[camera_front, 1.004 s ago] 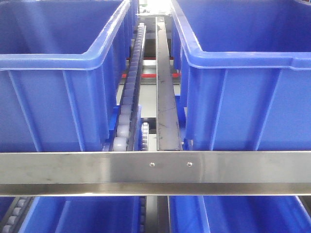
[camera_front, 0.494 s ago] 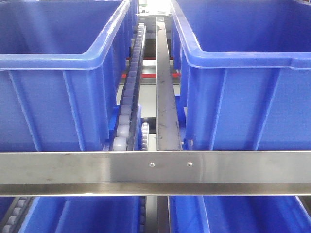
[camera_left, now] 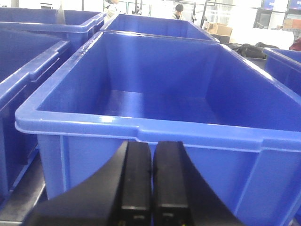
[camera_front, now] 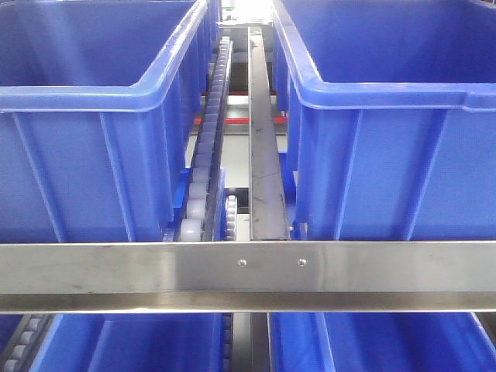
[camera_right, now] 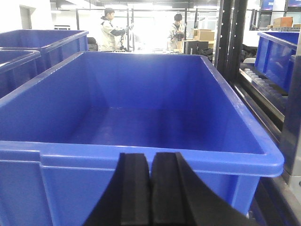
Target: Pick and sort blue part to right shelf
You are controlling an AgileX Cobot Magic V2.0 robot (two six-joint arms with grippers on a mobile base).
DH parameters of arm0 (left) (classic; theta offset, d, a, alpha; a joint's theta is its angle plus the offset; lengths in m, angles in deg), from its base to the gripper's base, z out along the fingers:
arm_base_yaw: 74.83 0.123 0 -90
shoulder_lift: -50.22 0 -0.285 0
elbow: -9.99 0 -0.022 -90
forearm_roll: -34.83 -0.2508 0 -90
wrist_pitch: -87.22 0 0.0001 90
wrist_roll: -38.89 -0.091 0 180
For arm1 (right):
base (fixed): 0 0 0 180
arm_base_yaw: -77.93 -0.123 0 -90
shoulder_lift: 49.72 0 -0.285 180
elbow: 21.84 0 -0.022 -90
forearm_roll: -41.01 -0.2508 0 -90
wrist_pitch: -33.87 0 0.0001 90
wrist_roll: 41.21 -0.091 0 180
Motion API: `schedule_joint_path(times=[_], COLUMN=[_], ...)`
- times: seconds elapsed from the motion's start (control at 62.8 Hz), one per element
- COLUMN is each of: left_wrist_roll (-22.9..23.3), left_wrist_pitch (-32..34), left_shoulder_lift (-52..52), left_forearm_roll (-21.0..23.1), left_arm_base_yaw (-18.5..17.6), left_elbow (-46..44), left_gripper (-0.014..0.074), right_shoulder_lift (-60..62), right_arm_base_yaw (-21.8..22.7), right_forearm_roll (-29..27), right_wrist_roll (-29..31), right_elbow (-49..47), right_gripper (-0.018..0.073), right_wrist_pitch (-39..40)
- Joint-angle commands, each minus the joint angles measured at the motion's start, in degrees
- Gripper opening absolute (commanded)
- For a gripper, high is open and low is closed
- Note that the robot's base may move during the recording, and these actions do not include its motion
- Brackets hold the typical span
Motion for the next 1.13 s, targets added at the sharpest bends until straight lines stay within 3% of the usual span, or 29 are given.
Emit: schedule_joint_path(times=[0.0,0.064,1.115], left_wrist_roll=[-1.61,-3.67,-3.67], left_wrist_pitch=[4.52,4.52,5.24], left_shoulder_lift=[-1.28,-1.28,-1.28], left_forearm_roll=[-0.18,-0.04,-0.04], left_arm_base_yaw=[-0.37,-0.37,-0.37], left_elbow=[1.21,1.21,1.21], left_gripper=[0.0123,0.0124,0.0124], right_shoulder_lift=[1.29,1.29,1.29], right_arm_base_yaw=[0.29,0.29,0.29], right_forearm_roll=[-0.09,-0.09,-0.09], right_wrist_roll=[0.04,0.04,0.04], right_elbow=[-1.16,-1.16,-1.16], right_gripper=[0.0055,0.0055,0.0055], right_wrist_pitch=[4.84,4.84,4.84])
